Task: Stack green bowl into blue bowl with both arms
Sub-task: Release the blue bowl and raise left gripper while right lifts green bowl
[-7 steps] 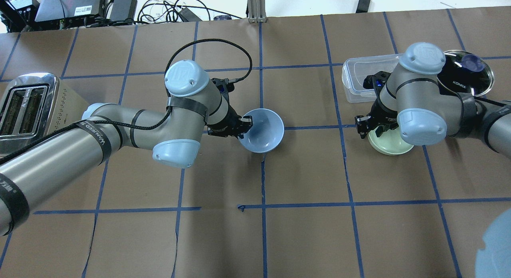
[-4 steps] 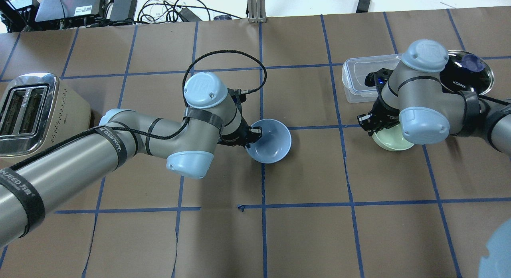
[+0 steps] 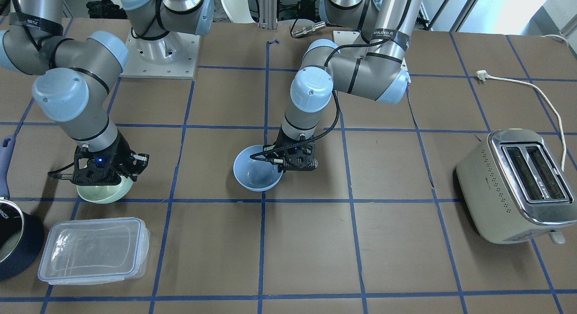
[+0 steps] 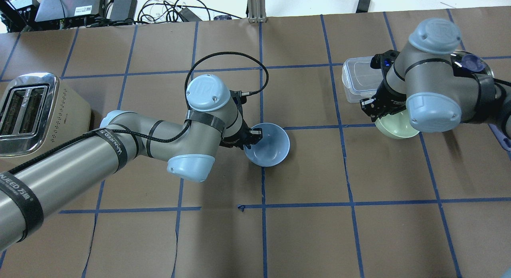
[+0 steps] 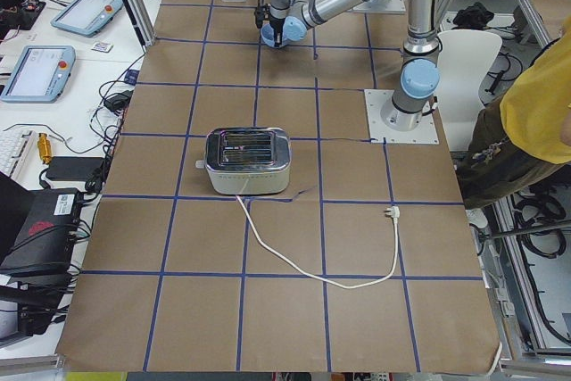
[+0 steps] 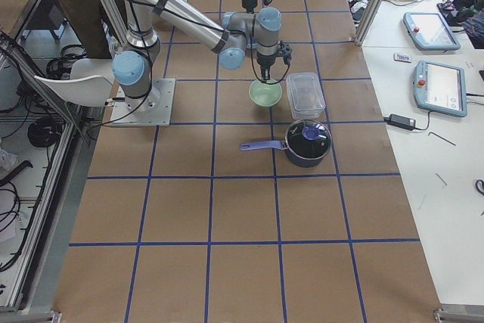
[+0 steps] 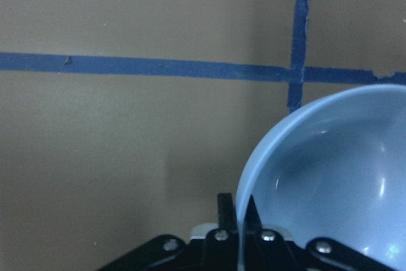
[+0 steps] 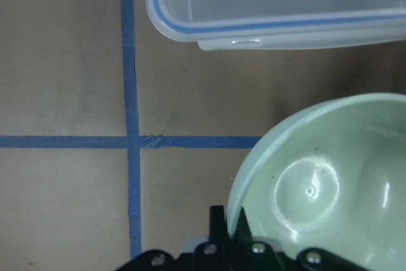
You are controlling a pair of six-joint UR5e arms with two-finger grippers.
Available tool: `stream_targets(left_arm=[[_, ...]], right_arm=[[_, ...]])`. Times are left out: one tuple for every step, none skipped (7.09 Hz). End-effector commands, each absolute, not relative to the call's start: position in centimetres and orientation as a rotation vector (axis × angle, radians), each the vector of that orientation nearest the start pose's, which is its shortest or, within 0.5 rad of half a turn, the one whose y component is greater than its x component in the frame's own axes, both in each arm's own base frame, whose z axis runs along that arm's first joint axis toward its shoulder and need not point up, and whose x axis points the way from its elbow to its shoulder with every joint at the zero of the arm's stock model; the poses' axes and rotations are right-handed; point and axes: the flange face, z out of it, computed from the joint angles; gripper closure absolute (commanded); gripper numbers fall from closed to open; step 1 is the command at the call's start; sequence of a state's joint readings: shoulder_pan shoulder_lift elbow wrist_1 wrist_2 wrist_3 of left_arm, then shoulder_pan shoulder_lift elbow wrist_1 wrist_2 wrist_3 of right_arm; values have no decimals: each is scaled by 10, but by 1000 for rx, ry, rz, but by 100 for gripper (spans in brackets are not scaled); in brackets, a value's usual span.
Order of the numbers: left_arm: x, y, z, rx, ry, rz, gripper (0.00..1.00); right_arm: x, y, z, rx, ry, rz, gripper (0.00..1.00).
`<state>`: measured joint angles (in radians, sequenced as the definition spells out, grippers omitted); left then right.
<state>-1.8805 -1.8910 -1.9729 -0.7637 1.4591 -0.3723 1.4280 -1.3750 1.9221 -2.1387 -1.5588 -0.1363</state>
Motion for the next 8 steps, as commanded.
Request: stream_targets(left_arm=[[-276, -496, 260, -143, 3207, -216, 12], [-261, -517, 302, -91, 3187, -188, 8], [-244, -537, 354, 38, 3168, -123, 8], [-218, -552, 401, 99, 3159, -63, 8], [-194, -553, 435, 162, 3152, -31, 8], [-171, -542, 465, 138, 3141, -34, 5], [-157, -521, 498, 113, 3073, -75, 0], [-149, -503, 517, 96, 3063, -84, 0]], right_arm=[[103, -551, 329, 139, 3129, -8, 100], [127, -551, 336, 213, 3123, -25, 100], [159, -543, 337, 303, 3113, -33, 100], [197, -532, 338, 367, 3104, -43, 100], [238, -518, 333, 419, 3094, -35, 100], [269, -507, 325, 477, 3089, -16, 100], [302, -506, 323, 526, 3076, -26, 100], [341, -505, 321, 591, 3060, -35, 100]])
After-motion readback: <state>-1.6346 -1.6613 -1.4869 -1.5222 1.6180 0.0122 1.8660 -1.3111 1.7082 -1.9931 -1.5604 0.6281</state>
